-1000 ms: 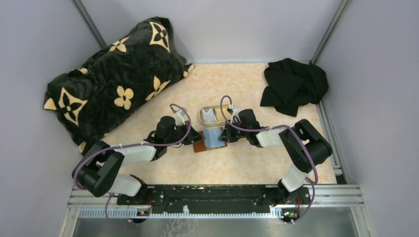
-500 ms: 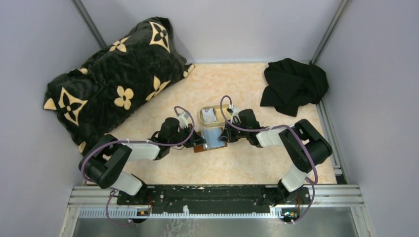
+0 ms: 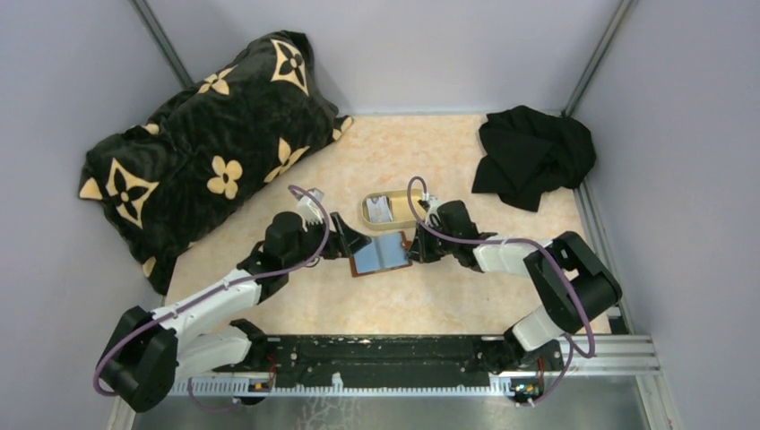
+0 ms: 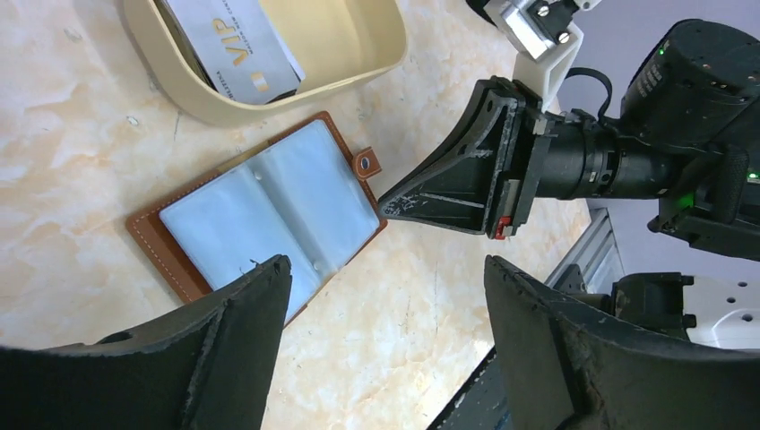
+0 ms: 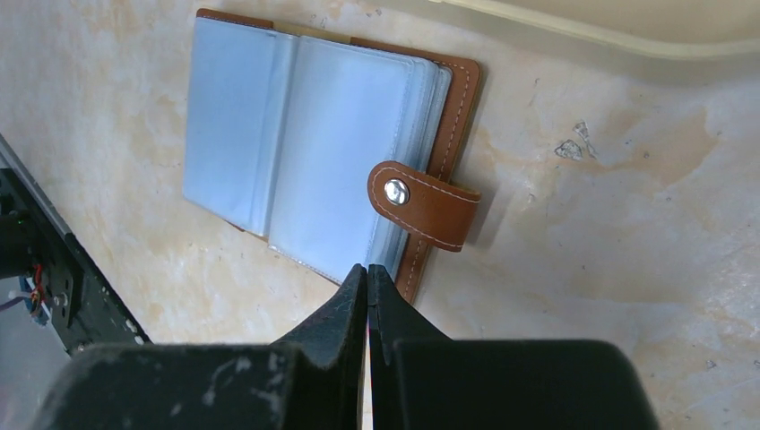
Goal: Take the credit cards out of the card holder
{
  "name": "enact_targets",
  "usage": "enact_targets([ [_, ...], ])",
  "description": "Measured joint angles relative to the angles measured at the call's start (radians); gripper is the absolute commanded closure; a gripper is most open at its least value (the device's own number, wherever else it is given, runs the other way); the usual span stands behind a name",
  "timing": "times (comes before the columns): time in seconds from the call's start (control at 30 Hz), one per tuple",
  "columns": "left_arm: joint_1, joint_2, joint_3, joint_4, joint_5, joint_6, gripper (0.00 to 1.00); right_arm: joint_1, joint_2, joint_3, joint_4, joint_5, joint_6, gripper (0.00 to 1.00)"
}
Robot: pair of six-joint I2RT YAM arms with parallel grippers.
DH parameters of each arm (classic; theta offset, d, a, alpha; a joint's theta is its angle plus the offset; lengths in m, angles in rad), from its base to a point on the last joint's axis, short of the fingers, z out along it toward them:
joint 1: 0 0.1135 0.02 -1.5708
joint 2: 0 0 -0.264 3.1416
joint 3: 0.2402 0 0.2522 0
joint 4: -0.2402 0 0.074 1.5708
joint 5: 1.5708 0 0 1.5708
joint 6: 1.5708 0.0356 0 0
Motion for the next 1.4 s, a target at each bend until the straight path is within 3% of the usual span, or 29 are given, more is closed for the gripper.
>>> enact_targets([
  [0.13, -0.001, -0.001, 0.005, -0.02, -0.01, 0.013, 0.24, 0.0, 0.016, 0.0, 0.0, 0.01, 0.001, 0.99],
  [0.3, -0.008, 0.149, 0.004, 0.011, -0.004, 0.017, 0.43, 0.0, 0.036, 0.0, 0.007, 0.014, 0.002, 0.99],
  [0.4, -0.012, 0.253, -0.002, 0.047, 0.0, 0.016, 0.6, 0.0, 0.042, 0.0, 0.018, 0.013, 0.002, 0.99],
  [0.53, -0.012, 0.361, -0.027, 0.1, 0.0, 0.012, 0.95, 0.0, 0.061, 0.001, 0.051, 0.0, 0.003, 0.99],
  [0.57, -0.011, 0.377, -0.033, 0.124, -0.001, 0.013, 1.0, 0.0, 0.066, 0.001, 0.059, -0.006, 0.005, 0.99],
  [1.0, -0.012, 0.496, -0.039, 0.326, 0.016, -0.003, 1.0, 0.0, 0.11, 0.029, 0.085, -0.045, 0.006, 0.99],
  [1.4, -0.011, 0.51, -0.05, 0.365, 0.015, -0.003, 1.0, 0.013, 0.184, 0.082, 0.136, -0.095, 0.024, 0.99],
])
